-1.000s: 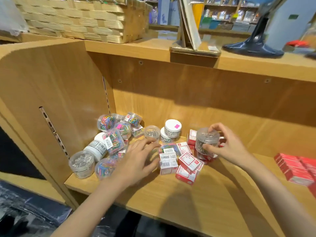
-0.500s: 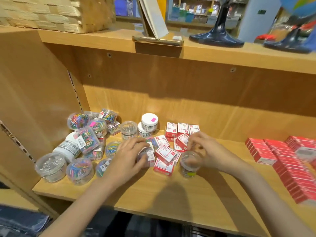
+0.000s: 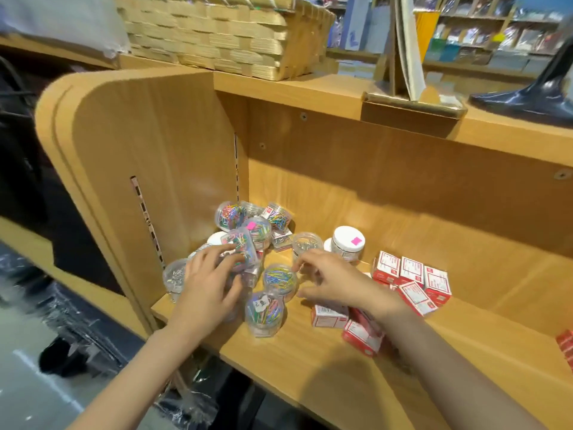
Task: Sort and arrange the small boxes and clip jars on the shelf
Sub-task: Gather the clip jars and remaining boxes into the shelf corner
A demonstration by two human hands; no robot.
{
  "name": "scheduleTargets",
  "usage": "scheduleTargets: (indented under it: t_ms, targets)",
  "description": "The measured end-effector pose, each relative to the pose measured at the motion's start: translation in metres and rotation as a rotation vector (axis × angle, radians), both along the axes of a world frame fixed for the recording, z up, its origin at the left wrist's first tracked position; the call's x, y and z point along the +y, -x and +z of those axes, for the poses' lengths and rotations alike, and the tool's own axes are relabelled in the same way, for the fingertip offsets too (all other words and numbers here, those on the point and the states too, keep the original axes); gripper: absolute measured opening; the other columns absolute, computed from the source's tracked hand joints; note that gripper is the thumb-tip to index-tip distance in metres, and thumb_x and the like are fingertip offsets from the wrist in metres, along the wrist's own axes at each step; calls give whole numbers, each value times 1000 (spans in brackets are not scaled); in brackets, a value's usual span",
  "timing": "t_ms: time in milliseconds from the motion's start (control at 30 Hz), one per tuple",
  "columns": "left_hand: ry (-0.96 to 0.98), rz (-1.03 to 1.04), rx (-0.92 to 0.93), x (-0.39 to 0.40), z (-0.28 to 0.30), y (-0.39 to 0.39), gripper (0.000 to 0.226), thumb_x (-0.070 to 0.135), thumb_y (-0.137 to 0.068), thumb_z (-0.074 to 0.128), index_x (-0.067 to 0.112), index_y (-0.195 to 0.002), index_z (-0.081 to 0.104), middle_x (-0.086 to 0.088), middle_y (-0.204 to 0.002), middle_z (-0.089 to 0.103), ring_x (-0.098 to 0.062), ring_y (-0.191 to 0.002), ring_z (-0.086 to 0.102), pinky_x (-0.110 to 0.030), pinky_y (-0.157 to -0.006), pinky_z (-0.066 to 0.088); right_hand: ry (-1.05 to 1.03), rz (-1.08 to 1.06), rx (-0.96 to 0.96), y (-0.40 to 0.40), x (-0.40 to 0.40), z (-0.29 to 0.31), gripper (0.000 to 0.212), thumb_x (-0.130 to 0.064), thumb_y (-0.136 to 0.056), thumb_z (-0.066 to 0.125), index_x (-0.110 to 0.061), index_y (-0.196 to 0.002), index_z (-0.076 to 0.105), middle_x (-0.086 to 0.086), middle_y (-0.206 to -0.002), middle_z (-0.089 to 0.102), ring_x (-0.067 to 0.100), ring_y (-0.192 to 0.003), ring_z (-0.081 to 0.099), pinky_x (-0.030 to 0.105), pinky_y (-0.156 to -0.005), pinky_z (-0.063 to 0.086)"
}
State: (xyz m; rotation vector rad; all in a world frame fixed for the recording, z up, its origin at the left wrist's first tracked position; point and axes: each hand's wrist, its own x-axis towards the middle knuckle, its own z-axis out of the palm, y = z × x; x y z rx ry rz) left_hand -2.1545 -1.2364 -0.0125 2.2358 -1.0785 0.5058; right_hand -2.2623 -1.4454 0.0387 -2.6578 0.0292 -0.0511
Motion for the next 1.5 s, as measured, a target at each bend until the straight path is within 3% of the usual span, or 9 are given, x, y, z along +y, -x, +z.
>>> scheduleTargets:
  t_ms: [133,267,433,533,833,967,1167,1333,1500]
  targets:
    - [-6,66,55,22,-1,0,35,33,-80,41,17,-104,60,-7,-113,56,-25,-104,46,-43,-85,42,135,137,80,-29,14,-12,41,-25,-78,69,-14,-113,51,0,-118,47,16,-114,38,26,-91,28]
    - [-53,82,61,41,-9,1,35,36,-82,41,18,-104,61,0,-107,54,-20,-102,46,-39,-79,40,237,145,108,-36,9,-9,32,-22,-76,68,-16,-97,46,-5,-101,39,18,-107,40,30,-86,32]
    - [-115,50,46,50,-14,2,35,44,-82,44,24,-99,66,7,-106,57,-13,-106,41,-33,-80,33,25,204,-19,-22,24,-2,33,-42,-81,65,-22,-104,53,-8,-110,47,9,-107,39,26,-92,34]
    - [-147,31,30,50,-12,1,34,47,-80,45,26,-97,67,13,-101,59,-9,-102,37,-33,-77,31,161,298,31,-11,44,-14,45,-49,-76,66,-23,-108,50,-8,-109,52,9,-106,35,27,-90,27]
    - [-130,-31,61,51,-10,-2,33,54,-78,46,35,-96,65,26,-99,56,-2,-100,31,-31,-79,25,-112,-52,-167,-14,14,17,41,-36,-68,77,-26,-95,48,-12,-97,54,10,-94,46,23,-71,30]
    - [-114,-30,44,47,-8,-3,35,53,-80,45,32,-101,65,20,-103,57,-4,-103,34,-30,-83,24,111,-12,-56,-16,7,10,42,-35,-71,74,-24,-93,40,-21,-86,40,13,-87,36,21,-67,26]
    - [-63,22,95,36,5,-17,50,49,-80,36,21,-115,59,5,-118,53,-11,-113,37,-36,-91,36,47,-64,-97,-39,11,29,40,-46,-77,67,-21,-106,54,-9,-110,40,10,-110,37,23,-84,29]
    - [-196,92,163,21,10,-29,61,57,-78,41,22,-127,49,3,-133,44,-19,-125,33,-39,-103,27,148,138,13,-90,34,23,59,-30,-74,74,-19,-125,46,-1,-128,48,16,-121,39,26,-98,29]
    - [-211,75,156,24,0,-28,69,62,-71,26,24,-121,54,4,-135,43,-18,-125,32,-37,-104,23,201,204,12,-111,45,10,58,-28,-69,78,-20,-116,44,-1,-120,50,18,-113,40,33,-95,34]
